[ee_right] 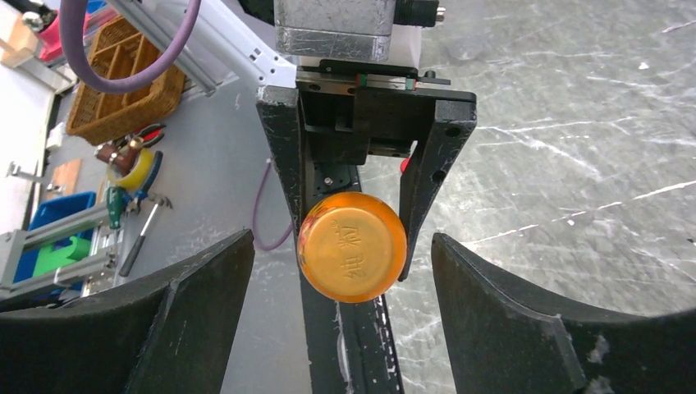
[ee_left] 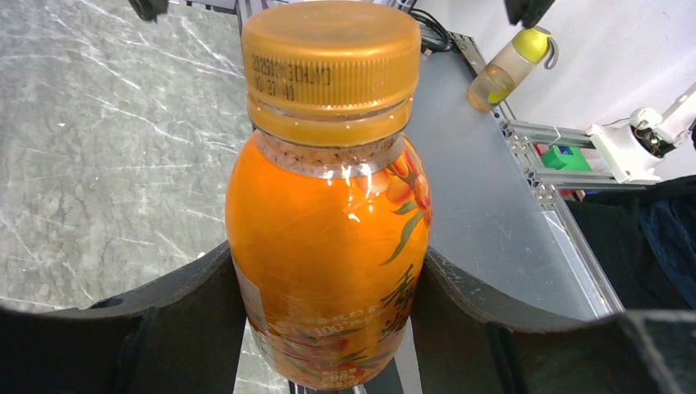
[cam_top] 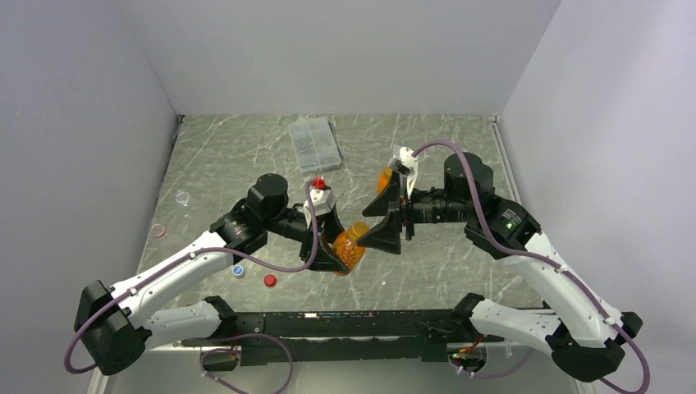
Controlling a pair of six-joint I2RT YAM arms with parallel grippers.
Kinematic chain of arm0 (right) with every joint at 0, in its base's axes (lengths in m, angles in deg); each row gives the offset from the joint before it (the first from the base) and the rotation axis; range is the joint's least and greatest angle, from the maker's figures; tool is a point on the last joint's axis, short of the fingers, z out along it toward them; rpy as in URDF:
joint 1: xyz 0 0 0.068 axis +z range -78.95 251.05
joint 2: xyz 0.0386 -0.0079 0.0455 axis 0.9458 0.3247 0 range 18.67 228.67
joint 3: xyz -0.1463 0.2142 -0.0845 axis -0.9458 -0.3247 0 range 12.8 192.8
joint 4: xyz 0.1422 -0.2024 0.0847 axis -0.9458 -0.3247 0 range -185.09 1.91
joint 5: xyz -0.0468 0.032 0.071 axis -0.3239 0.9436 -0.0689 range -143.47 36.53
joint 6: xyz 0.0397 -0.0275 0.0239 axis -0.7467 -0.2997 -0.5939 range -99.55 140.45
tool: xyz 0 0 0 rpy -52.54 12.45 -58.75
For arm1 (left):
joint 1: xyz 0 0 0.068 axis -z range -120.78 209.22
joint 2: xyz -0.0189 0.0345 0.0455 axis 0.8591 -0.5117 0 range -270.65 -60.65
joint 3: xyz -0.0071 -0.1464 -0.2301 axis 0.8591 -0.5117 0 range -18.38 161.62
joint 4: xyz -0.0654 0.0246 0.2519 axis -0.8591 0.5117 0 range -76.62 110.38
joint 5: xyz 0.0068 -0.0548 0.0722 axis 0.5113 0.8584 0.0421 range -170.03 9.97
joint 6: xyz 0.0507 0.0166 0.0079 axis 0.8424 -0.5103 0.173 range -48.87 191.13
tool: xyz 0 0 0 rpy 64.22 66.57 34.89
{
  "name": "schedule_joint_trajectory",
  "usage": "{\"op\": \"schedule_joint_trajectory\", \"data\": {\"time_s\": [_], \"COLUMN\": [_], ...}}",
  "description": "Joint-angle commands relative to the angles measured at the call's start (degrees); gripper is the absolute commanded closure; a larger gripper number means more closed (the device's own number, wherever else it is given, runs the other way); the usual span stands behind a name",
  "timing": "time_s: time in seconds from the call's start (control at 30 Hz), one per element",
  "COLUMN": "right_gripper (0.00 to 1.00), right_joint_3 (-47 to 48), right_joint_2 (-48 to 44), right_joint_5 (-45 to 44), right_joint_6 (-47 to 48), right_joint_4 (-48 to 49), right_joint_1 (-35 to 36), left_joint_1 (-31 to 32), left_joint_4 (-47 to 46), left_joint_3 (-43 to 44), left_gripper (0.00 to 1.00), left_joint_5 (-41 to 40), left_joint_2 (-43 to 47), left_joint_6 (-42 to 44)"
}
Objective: Screw on the bottle caps
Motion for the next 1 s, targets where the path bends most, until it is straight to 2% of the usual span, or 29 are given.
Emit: {"op": "schedule_joint_trajectory", "data": {"time_s": [0.0,0.33,0.47,0.53,0.67,0.8,0.97], "right_gripper": [0.21,0.31,0.39,0.45,0.67,0.83,0.89], "right_joint_3": [0.1,-0.2,0.2,0.4,0.7,2.5,3.3], "right_joint_2": [0.4,1.5,2.1,2.3,2.6,4.5,6.6], "right_joint_5": [4.1,3.9,4.0,3.5,1.0,-5.6,-14.3], "right_joint_6": [1.3,1.5,1.6,1.5,0.7,-2.3,-8.8], "right_joint_4": [2.7,2.1,1.6,1.2,0.5,-2.0,-2.7], "right_joint_1": [0.1,0.1,0.1,0.1,0.1,0.1,0.2], "left_joint_1": [-0.1,-0.2,-0.2,-0.1,-0.2,-0.2,-0.1], "left_joint_4": [-2.9,-3.7,-4.6,-4.8,-4.1,-1.2,2.7], "left_joint_3": [0.4,0.2,-0.2,-0.2,-0.1,0.8,2.8], "left_gripper": [1.0,1.0,1.0,1.0,1.0,1.0,1.0], "left_joint_5": [3.3,2.5,2.0,1.7,-0.6,-9.5,-25.0], "left_joint_2": [1.1,1.6,1.6,1.6,1.8,2.4,2.2], "left_joint_6": [-0.3,-0.2,-0.7,-0.7,0.0,2.1,5.8]}}
